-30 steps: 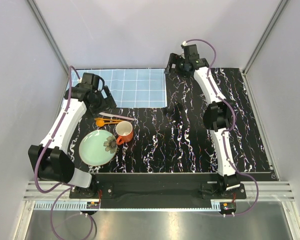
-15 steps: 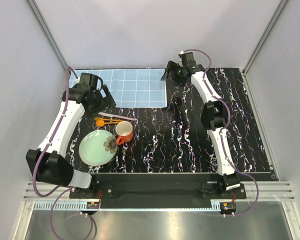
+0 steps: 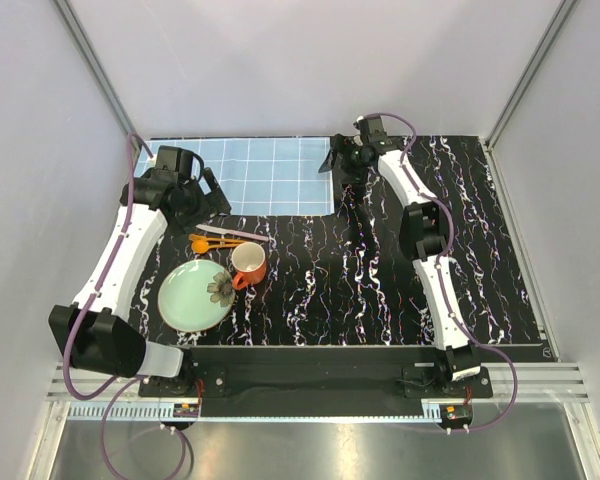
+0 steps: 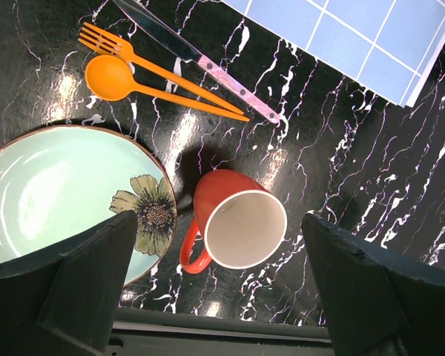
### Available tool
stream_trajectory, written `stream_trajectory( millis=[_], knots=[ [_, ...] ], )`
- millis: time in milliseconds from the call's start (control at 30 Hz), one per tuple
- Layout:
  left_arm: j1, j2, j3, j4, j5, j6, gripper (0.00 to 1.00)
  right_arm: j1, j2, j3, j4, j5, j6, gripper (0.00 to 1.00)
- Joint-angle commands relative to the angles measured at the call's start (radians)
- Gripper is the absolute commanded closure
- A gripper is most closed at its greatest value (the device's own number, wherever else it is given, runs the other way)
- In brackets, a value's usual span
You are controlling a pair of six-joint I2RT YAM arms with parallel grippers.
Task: Set the dinner table for one person
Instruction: Move the napkin to the center of the board.
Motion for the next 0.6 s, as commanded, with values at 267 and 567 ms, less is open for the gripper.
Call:
stream_trajectory(
  millis=[267,567],
  knots=[
    [-0.010,-0.055,-0.021,0.003,-0.006,-0.032,0.01,0.011,0.081,0.045,0.046,-0.060,0.026,0.03],
    [-0.011,-0.063,-0.038,-0.001,-0.006,-0.044,0.01,0.030,0.090,0.013,0.047,-0.051,0.012,0.05]
  ],
)
